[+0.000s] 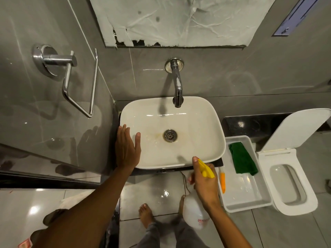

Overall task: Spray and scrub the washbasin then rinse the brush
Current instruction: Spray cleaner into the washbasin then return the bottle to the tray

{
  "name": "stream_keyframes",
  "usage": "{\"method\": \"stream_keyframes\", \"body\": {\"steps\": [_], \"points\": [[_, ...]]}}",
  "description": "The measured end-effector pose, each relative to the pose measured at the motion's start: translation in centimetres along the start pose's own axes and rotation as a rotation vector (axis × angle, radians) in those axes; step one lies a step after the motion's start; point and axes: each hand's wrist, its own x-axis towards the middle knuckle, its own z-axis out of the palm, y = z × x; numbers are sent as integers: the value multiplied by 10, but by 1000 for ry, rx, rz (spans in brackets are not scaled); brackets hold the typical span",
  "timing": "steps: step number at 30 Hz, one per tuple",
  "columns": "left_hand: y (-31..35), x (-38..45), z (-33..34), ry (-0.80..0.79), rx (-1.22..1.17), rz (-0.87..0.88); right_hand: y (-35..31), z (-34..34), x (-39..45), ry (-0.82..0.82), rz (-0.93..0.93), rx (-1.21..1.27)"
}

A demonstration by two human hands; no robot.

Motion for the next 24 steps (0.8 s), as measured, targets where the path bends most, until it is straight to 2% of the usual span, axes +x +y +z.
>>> {"method": "stream_keyframes", "body": {"steps": [10,13,16,20,24], "points": [[2,0,-3,0,12,-6,11,-28,6,243,55,-42],[4,-1,-3,-2,18,-2,15,-32,5,258,83,-51],[4,-1,-5,2,22,6,21,-32,0,209,51,-70],[4,-2,-5,14,20,12,27,-20,-12,15,69,-90],[3,-2,-4,15,21,9,24,4,-24,-105,92,-29]]}}
